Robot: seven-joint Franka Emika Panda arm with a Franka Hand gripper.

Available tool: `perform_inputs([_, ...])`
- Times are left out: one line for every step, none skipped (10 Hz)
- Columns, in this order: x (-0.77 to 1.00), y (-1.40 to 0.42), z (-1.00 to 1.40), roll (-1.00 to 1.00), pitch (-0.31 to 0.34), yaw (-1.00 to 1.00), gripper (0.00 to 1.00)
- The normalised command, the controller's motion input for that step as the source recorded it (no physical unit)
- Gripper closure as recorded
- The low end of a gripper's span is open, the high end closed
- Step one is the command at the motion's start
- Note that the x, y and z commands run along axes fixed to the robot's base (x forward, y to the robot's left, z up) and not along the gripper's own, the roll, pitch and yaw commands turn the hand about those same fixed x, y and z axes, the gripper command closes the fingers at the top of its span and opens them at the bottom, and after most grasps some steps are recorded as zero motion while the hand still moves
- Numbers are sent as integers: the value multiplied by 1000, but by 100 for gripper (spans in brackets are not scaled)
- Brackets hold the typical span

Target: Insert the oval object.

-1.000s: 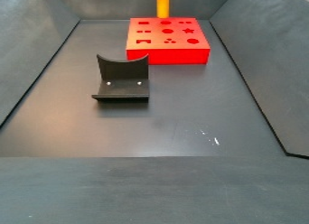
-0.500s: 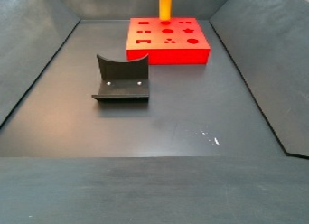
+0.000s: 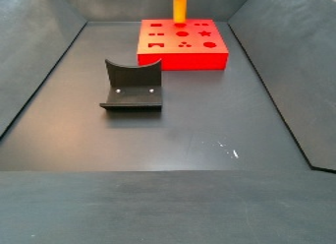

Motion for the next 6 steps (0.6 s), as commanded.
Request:
perform_inputs([0,0,-49,0,-63,371,100])
perform_inputs([0,0,0,0,-59,277,100])
perform_inputs([0,0,-40,0,-74,283,100])
perform_inputs([0,0,-137,0,-73,246,100])
perform_inputs([0,0,-183,0,-84,277,100])
perform_inputs([0,0,-231,1,-89,291,100])
